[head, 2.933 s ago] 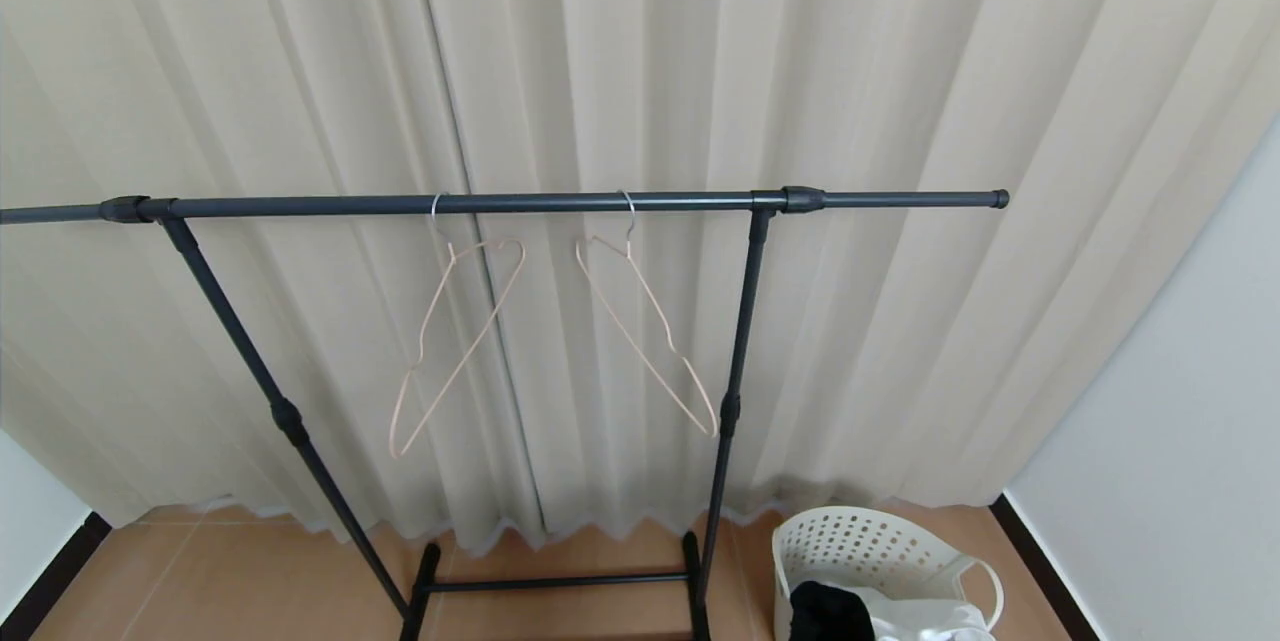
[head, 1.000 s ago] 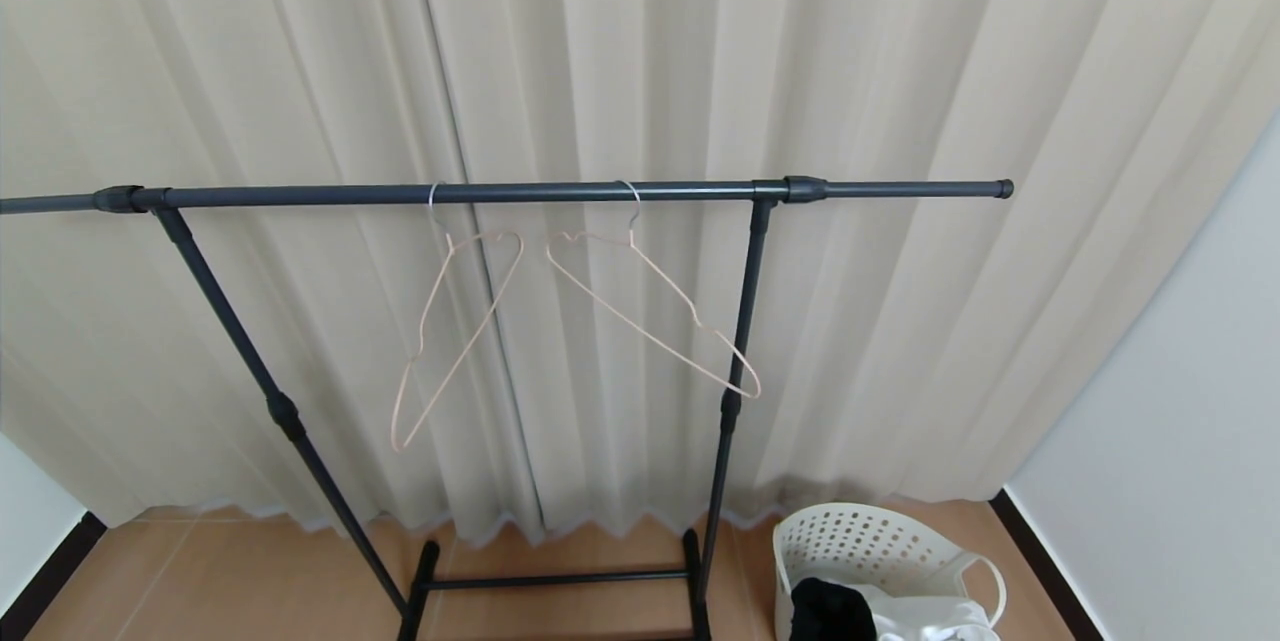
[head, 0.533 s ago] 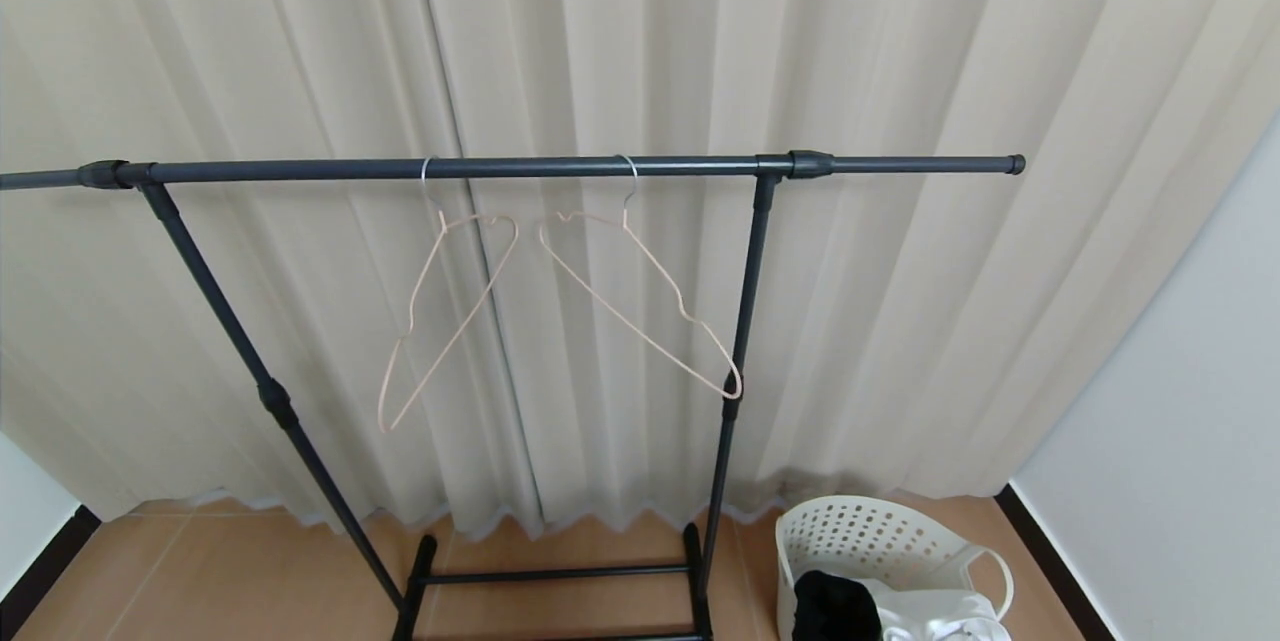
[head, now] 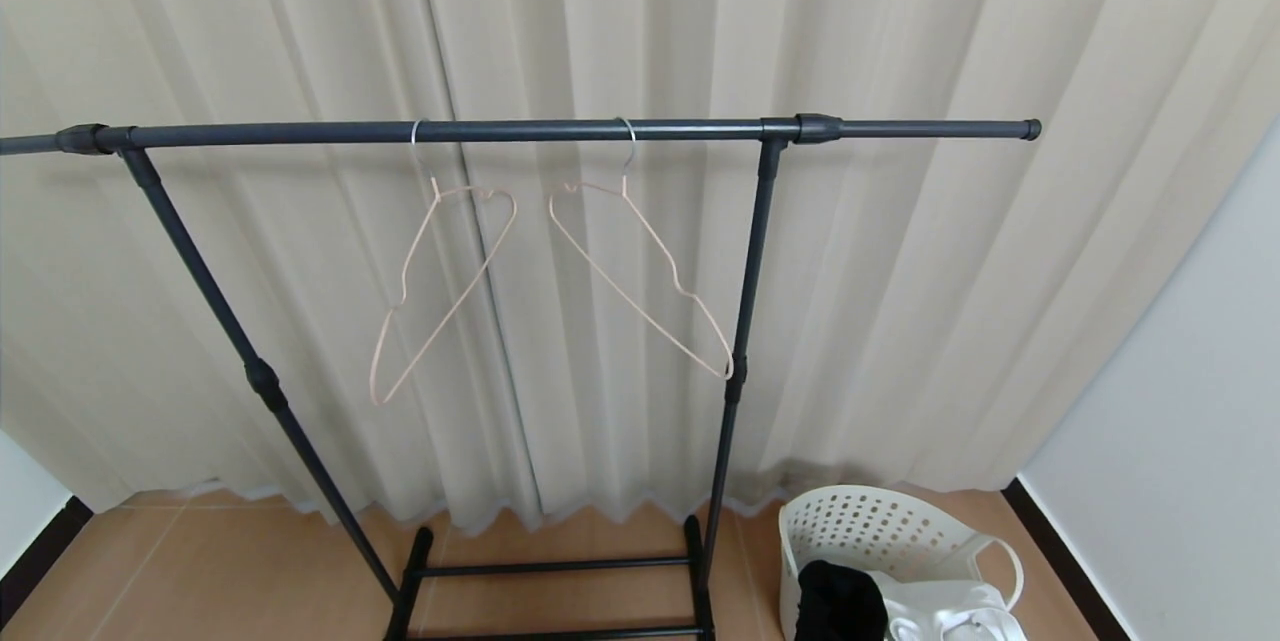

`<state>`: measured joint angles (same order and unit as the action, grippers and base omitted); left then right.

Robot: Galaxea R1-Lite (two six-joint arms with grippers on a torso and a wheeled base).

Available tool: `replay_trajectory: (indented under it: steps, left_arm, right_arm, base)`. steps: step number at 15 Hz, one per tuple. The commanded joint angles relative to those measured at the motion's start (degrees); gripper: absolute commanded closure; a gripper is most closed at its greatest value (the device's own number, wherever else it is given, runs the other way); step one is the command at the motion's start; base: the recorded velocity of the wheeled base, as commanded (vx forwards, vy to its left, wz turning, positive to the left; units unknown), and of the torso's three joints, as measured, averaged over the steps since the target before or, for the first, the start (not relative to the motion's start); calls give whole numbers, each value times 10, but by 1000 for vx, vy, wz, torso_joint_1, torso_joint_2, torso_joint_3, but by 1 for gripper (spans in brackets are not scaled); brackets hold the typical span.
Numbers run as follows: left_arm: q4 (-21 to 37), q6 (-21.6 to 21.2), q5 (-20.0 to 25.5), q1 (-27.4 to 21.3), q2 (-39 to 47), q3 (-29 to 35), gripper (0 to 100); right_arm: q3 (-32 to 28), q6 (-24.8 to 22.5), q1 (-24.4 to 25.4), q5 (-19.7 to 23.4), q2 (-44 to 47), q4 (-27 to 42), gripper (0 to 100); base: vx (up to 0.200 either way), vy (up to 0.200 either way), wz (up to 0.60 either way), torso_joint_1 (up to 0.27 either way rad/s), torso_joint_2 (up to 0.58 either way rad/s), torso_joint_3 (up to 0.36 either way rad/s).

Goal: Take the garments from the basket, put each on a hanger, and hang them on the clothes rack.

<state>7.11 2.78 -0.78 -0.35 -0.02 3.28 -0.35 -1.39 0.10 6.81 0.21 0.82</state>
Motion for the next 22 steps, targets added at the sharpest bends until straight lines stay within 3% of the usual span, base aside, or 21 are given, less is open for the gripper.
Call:
replay_trajectory:
  steps: [1, 22]
  left_arm:
    - [0, 0, 0, 0, 0, 1, 0]
    - [0, 1, 0, 0, 0, 1, 0]
  right_arm:
    - [0, 0, 1, 0, 1, 1, 0]
    - [0, 1, 0, 0, 1, 1, 0]
  base:
    - [0, 0, 0, -149, 369, 217]
    - [0, 0, 0, -166, 489, 317]
